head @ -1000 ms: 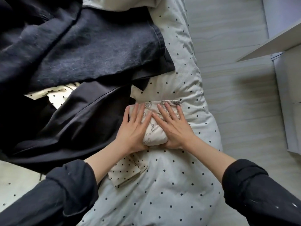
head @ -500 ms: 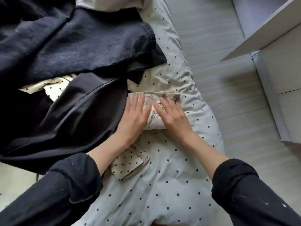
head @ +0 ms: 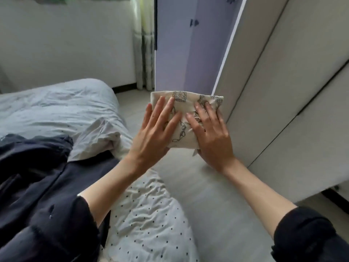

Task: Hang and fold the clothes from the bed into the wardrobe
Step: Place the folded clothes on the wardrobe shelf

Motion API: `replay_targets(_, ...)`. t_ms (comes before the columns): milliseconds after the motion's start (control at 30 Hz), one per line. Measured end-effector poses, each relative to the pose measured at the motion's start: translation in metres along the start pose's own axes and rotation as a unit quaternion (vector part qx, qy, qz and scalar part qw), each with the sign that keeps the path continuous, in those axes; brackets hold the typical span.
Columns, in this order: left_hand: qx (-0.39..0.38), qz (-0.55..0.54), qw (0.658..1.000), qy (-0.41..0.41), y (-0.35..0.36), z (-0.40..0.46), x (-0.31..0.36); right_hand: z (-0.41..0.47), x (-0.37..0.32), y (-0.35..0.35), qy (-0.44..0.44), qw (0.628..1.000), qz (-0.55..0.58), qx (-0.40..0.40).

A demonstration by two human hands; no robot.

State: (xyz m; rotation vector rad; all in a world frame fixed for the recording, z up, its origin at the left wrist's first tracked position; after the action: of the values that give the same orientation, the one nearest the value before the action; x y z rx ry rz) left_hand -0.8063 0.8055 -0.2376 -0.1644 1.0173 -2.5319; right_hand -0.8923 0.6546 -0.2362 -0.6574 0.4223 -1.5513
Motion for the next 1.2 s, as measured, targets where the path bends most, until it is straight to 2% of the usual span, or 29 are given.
replay_targets(100, 0.049, 0.0, 0.997, 0.052, -0.001, 0.083, 0.042, 0.023, 0.074, -0.052, -0.002, 0.997, -0.063, 0.042)
replay_targets(233, 0.072, 0.019, 0.995, 0.069, 0.013, 0.167, 0.095, 0.033, 0.163, -0.093, -0.013, 0.993, -0.106, 0.055)
replay_targets(267, 0.083, 0.028, 0.994, 0.069, 0.021, 0.198, 0.121, 0.036, 0.202, -0.111, -0.022, 0.991, -0.117, 0.064)
replay_targets(400, 0.092, 0.011, 0.994, 0.048, 0.045, 0.25, 0.17, 0.036, 0.272, -0.144, -0.047, 0.988, -0.127, 0.077)
replay_targets(533, 0.099, 0.029, 0.994, 0.031, 0.067, 0.283, 0.185, 0.045, 0.319, -0.143, -0.074, 0.989, -0.105, 0.078)
replay_targets(700, 0.084, 0.06, 0.995, 0.017, 0.08, 0.294, 0.139, 0.082, 0.325, -0.097, -0.098, 0.989, -0.066, 0.091)
replay_targets(900, 0.065, 0.088, 0.993, -0.036, 0.095, 0.296, 0.036, 0.151, 0.304, -0.002, -0.119, 0.99, -0.009, 0.073)
replay_targets(1200, 0.036, 0.107, 0.993, -0.043, 0.156, 0.358, -0.176, 0.3, 0.296, 0.18, -0.085, 0.994, 0.039, 0.055)
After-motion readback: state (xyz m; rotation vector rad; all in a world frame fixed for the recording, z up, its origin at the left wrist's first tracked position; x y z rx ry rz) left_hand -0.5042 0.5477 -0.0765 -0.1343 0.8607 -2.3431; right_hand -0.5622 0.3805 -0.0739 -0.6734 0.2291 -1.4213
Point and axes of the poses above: each hand's wrist, its own z-axis towards the middle knuckle, its own y-axis out of the palm, x = y × z, the point moved 2 cm from there along z, towards the middle knuckle, and after that the axes turned 1 degree about x, right-handed, at the moved point
